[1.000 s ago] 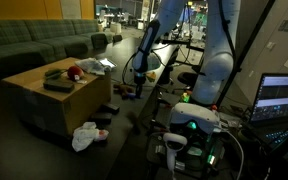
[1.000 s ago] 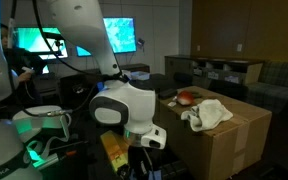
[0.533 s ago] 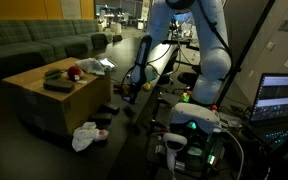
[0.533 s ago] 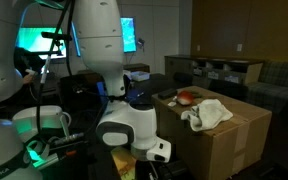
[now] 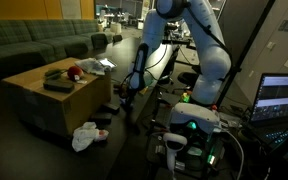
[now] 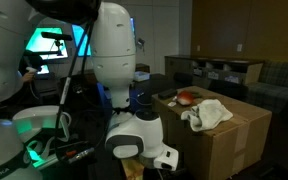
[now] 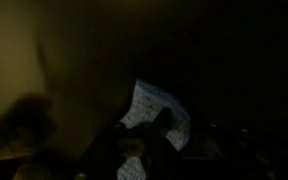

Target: Remove the brown toy from the box and replace it with the towel, remove the blue object from the box and replace it with the gray duster and remove the orange plush toy from the box and replace it with the duster, remove the duster and replace it with the plastic bag

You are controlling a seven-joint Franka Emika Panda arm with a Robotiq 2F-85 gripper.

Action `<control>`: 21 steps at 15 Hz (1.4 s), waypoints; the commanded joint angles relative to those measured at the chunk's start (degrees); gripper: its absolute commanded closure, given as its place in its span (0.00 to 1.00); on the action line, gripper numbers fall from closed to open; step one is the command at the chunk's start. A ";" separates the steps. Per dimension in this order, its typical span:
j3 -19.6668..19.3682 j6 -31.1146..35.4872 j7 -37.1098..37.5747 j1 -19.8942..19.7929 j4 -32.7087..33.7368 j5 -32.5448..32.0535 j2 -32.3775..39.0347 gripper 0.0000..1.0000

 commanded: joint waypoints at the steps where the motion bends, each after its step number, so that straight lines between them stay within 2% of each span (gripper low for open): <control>1: -0.96 2.14 3.97 0.82 1.40 -2.01 0.42 0.43; 6: 2.45 5.14 5.86 -1.27 0.93 -2.70 -1.04 0.05; 7: 3.07 5.94 6.37 -1.31 0.91 -2.86 -1.07 0.01; 14: 8.81 8.92 8.60 -3.61 2.07 -7.66 1.03 0.00; 21: 15.63 7.86 7.98 -12.15 3.81 -14.17 4.91 0.00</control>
